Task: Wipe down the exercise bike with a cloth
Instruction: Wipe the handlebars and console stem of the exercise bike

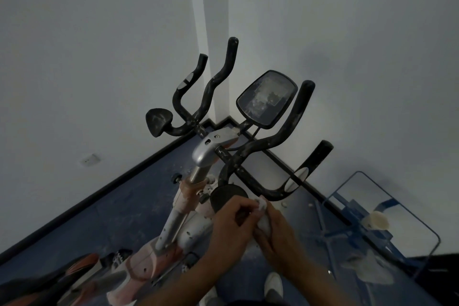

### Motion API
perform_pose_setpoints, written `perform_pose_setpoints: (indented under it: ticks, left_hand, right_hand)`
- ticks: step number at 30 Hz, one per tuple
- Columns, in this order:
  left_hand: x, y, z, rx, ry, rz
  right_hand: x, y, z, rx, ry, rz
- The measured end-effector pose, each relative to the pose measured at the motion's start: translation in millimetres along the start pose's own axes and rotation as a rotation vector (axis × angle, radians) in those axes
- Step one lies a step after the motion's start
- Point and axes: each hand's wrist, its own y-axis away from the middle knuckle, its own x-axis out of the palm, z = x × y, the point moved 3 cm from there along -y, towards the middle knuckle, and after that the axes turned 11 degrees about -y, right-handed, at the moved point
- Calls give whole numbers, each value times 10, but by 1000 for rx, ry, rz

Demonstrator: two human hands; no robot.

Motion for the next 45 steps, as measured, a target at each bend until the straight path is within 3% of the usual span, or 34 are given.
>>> perform_pose_setpoints:
  ticks: [3,7,10,18,23,28,33,38,45]
  left_hand:
    - [12,-74,92,105,-188,44]
    - [-89,-234,414,410,-818,61]
    - [-155,-337,575,470,-1050,190]
    - [-111,-445,653,515,-1219,291]
    - [-107,-439,656,506,-1250,324]
    - [-101,-431,659,493,-1263,356]
    - [-98,-436,677,478,-1268,378]
    - [-89,-437,685,484,-1260,369]
    - [-83,-429,673,507,-1250,341]
  right_hand:
    - [-17,3,-89,74,13,-128]
    - [-205,63,-240,91,92,-225]
    - [-443,113,-353,146,148,-366]
    - [-1376,-538,-312,162,250,-738]
    - [-1475,-851,-377,185,279,-594]
    - [-1638,-900,-375,264,204,-676]
    - [-1642,-1038,-334,250,153,-555]
    - [-1629,-743,-410,152,153,-644]
    - [-1617,-1013,-294,228,17,-652]
